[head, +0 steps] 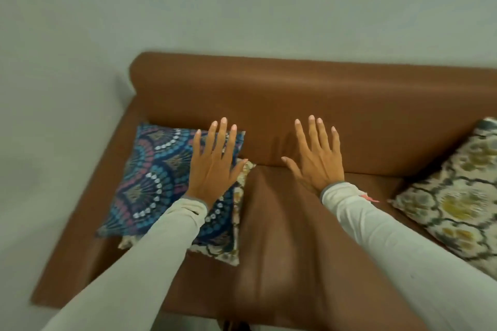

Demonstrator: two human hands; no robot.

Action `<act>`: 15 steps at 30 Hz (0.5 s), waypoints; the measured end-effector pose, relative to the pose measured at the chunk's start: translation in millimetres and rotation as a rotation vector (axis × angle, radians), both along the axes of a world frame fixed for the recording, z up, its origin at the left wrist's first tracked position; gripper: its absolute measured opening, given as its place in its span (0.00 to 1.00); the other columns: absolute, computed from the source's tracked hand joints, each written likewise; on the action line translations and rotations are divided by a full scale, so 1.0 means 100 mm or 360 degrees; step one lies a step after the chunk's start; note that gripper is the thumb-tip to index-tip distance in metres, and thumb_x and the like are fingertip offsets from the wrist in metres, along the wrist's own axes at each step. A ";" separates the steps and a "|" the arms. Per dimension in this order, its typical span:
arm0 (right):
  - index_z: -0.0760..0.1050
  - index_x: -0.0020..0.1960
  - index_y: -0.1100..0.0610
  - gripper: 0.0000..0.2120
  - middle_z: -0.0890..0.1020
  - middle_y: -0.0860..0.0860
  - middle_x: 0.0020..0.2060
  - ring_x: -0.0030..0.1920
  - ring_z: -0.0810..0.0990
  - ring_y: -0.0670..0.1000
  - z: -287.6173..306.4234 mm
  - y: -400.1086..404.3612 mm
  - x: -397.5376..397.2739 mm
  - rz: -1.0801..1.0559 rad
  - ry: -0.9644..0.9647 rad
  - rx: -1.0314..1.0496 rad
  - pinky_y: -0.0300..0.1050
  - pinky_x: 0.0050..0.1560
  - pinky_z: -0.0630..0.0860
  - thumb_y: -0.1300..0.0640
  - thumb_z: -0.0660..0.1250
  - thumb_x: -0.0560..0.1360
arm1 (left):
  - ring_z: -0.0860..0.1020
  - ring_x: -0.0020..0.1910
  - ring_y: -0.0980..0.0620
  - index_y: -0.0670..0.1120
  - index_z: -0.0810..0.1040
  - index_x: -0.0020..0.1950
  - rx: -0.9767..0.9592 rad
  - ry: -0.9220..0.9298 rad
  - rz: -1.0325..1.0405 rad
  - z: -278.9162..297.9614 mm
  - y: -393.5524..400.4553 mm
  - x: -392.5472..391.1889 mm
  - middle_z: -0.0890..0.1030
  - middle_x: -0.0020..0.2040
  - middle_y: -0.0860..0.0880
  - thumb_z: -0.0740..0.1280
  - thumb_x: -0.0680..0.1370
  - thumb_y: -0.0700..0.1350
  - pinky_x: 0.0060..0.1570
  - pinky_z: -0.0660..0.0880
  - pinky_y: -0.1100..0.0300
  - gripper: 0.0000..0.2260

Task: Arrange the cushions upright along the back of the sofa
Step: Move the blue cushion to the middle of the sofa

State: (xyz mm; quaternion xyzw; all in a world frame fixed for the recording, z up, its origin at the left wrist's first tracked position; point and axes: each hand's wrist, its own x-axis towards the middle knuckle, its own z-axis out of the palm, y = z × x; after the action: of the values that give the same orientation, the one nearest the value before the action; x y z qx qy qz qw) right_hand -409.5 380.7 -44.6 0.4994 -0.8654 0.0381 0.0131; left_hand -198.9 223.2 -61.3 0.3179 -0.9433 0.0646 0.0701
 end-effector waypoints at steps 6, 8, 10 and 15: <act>0.45 0.90 0.56 0.54 0.61 0.59 0.88 0.86 0.61 0.63 -0.42 -0.88 1.01 -0.0559 -0.1702 -0.0067 0.59 0.84 0.62 0.32 0.71 0.79 | 0.65 0.82 0.35 0.45 0.59 0.87 0.0526 0.0162 0.0700 -0.43 -0.83 1.48 0.62 0.85 0.37 0.58 0.83 0.70 0.78 0.65 0.34 0.40; 0.46 0.90 0.55 0.61 0.63 0.57 0.87 0.85 0.65 0.62 -0.61 -1.08 1.21 -0.0777 -0.2142 -0.0142 0.61 0.84 0.65 0.32 0.77 0.73 | 0.67 0.80 0.34 0.49 0.61 0.86 0.0916 0.0403 0.0992 -0.59 -1.09 1.80 0.66 0.83 0.39 0.59 0.76 0.78 0.77 0.67 0.34 0.47; 0.53 0.89 0.55 0.61 0.71 0.54 0.83 0.80 0.73 0.61 -0.80 -1.24 1.38 -0.0829 -0.2360 -0.0217 0.61 0.80 0.71 0.35 0.82 0.69 | 0.71 0.78 0.36 0.53 0.63 0.85 0.1283 0.0723 0.1163 -0.69 -1.24 1.96 0.71 0.81 0.43 0.64 0.71 0.81 0.76 0.70 0.39 0.50; 0.70 0.78 0.58 0.37 0.81 0.50 0.64 0.69 0.82 0.58 -1.07 -1.26 1.55 -0.0737 -0.2440 -0.0581 0.53 0.66 0.81 0.59 0.83 0.75 | 0.77 0.72 0.51 0.56 0.67 0.83 0.1316 0.1126 0.0844 -0.76 -1.06 1.85 0.77 0.75 0.56 0.72 0.77 0.69 0.69 0.75 0.53 0.37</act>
State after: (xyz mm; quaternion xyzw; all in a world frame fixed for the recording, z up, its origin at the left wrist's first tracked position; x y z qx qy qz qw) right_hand -254.8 255.1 -151.9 0.1335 -0.6954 0.5052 -0.4933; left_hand -13.6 117.6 -137.1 0.5453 -0.6983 -0.4016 0.2317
